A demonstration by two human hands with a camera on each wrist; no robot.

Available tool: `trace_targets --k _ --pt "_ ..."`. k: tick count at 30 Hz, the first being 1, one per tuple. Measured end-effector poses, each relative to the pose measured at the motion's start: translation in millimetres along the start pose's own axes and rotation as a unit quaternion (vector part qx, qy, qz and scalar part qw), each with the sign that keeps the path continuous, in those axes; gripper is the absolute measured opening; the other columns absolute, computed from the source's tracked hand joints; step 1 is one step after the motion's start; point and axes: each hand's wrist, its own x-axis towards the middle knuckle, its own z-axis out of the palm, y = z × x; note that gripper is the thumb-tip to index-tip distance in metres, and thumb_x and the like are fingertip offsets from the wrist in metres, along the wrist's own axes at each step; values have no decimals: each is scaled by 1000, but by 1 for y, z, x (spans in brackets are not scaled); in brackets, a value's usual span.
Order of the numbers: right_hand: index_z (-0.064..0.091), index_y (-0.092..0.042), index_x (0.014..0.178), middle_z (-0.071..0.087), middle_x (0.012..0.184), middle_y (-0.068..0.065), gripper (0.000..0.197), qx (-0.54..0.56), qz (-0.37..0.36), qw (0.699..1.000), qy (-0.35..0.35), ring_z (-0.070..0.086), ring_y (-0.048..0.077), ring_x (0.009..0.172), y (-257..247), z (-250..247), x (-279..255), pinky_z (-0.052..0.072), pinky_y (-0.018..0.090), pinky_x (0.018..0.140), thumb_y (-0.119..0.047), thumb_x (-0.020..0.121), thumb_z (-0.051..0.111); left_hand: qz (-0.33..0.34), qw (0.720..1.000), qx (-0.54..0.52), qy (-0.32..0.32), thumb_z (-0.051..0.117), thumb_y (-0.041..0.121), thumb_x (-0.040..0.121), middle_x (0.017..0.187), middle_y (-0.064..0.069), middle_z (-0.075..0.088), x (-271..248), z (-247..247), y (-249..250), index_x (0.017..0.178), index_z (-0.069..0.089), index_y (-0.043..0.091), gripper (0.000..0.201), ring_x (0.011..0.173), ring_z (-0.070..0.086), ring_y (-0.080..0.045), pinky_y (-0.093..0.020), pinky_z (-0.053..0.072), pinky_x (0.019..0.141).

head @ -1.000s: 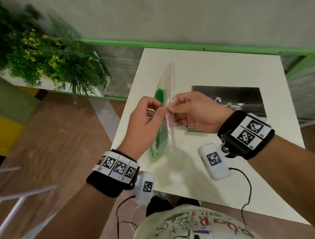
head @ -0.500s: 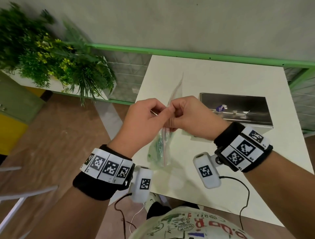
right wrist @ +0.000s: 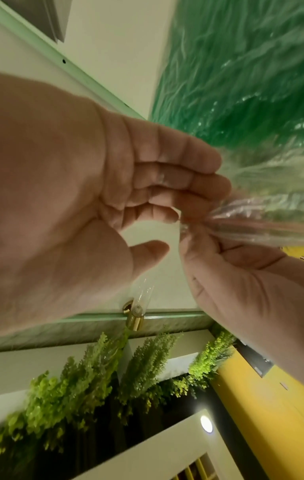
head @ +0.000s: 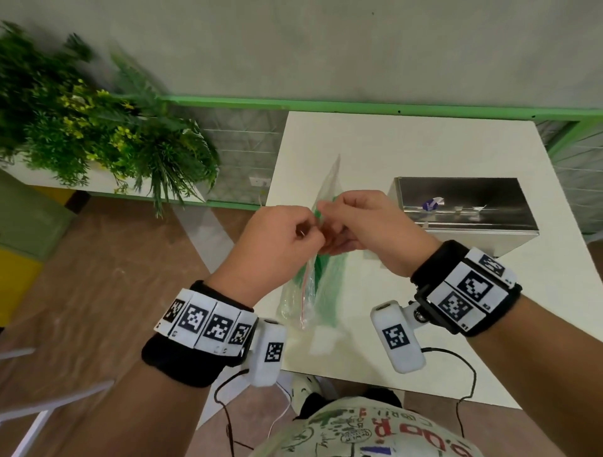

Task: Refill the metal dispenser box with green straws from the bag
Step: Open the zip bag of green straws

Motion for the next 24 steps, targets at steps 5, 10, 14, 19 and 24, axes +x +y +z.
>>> trace_targets --k 5,10,14,19,24 --pt "59 -5 78 69 76 20 21 16 12 1000 -12 72 30 71 1 8 4 60 49 83 -13 98 62 -5 997 -82 -16 65 23 93 68 -8 67 -1 -7 -12 76 67 12 20 65 59 -29 -42 52 63" --pt "58 1 95 65 85 29 14 19 -19 999 -30 70 33 76 2 12 5 61 44 79 -11 101 54 -8 989 -141 -53 56 17 99 69 4 68 1 -14 -22 78 67 14 23 71 61 -28 -45 53 70" --pt "56 0 99 63 86 25 10 53 -24 997 -51 71 33 77 3 14 5 61 43 80 -8 102 51 3 987 -154 -53 54 25 100 74 4 72 0 -15 -29 88 68 16 21 77 67 -27 -48 56 76" --pt "57 -3 97 63 82 21 6 90 7 995 -35 70 35 73 3 17 4 60 44 80 -6 100 53 -16 990 -141 -22 57 29 98 76 -5 72 -1 -13 -32 86 69 18 20 77 67 -33 -53 56 75" --pt "60 -2 88 67 74 17 17 -3 -4 1000 7 69 35 69 7 23 4 59 54 83 -14 99 59 46 998 -52 -5 67 22 95 72 7 72 -1 -15 -26 85 75 16 15 67 65 -11 -38 55 67"
